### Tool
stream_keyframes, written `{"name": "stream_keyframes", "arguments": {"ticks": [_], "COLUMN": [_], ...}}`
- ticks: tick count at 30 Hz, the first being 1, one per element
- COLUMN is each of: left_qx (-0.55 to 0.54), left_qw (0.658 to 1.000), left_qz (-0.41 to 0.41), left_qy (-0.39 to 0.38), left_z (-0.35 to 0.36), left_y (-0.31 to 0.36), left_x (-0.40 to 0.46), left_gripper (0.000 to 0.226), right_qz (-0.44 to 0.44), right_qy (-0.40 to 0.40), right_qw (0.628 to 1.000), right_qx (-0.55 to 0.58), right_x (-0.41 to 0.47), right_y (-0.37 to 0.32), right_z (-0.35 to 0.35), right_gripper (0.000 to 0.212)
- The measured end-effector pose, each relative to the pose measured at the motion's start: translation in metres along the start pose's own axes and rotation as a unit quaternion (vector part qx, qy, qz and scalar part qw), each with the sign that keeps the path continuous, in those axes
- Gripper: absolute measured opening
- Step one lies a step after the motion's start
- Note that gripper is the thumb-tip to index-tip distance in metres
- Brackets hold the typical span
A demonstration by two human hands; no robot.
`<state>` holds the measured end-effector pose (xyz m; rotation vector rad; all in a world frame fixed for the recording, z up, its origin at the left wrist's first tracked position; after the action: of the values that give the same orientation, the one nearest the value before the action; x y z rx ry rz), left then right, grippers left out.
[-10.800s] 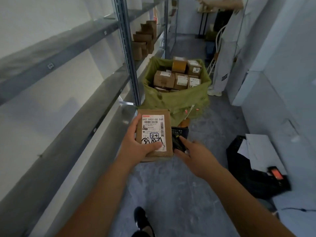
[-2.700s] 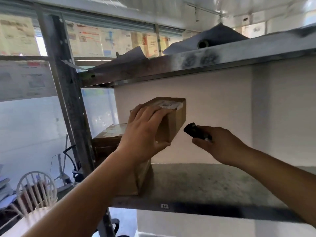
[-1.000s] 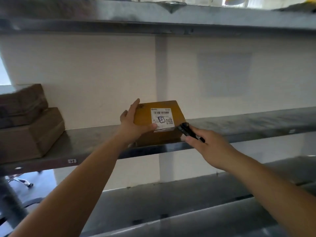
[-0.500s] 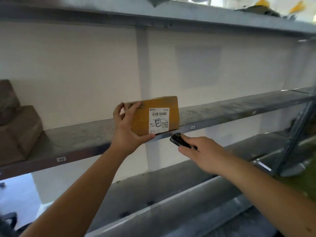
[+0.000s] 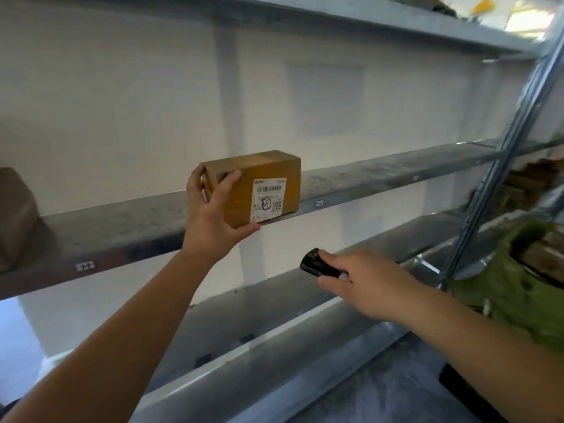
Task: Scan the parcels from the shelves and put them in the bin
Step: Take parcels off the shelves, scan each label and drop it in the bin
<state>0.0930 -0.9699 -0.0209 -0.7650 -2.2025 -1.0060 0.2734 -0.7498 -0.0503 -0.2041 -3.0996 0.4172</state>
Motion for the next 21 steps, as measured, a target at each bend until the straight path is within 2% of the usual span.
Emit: {"name": "stream_keyframes", "arguments": {"ticks": [7, 10, 16, 21], "left_qx": [-0.003, -0.024, -0.075, -0.09], "left_qw": [1.0, 1.0, 0.996, 0.992], "left_qz": [-0.002, 0.009, 0.028, 0.05], "left_qy": [0.001, -0.004, -0.039, -0.071], "left_z": [-0.001, -0.001, 0.014, 0.041], "left_y": [0.004, 0.011, 0.047, 0.086], "left_x": [-0.004, -0.004, -0.015, -0.03], "left_gripper": [0.116, 0.121, 0.115, 0.115], "right_qz": [0.003, 0.007, 0.03, 0.083], "right_qy": [0.012, 0.03, 0.067, 0.113], "right_qw": [1.0, 0.999, 0.993, 0.976], "right_qx": [-0.001, 0.035, 0.092, 0.166], "right_x": [-0.017, -0.017, -0.021, -0.039], "right_y": [0.005, 0.013, 0.036, 0.086], "right_z": [0.003, 0.006, 0.008, 0.022], "right_gripper": [0.065, 0.064, 0.063, 0.06]}}
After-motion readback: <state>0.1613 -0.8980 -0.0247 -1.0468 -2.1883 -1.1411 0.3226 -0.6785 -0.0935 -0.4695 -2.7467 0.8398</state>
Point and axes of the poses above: each hand's wrist, its own x-axis towards the middle knuckle, its own z-axis out of the palm, y = z × x, the point moved 6 cm from there along x, towards the middle knuckle, and after that the axes turned 1 degree about -z, right-handed, at the moved point
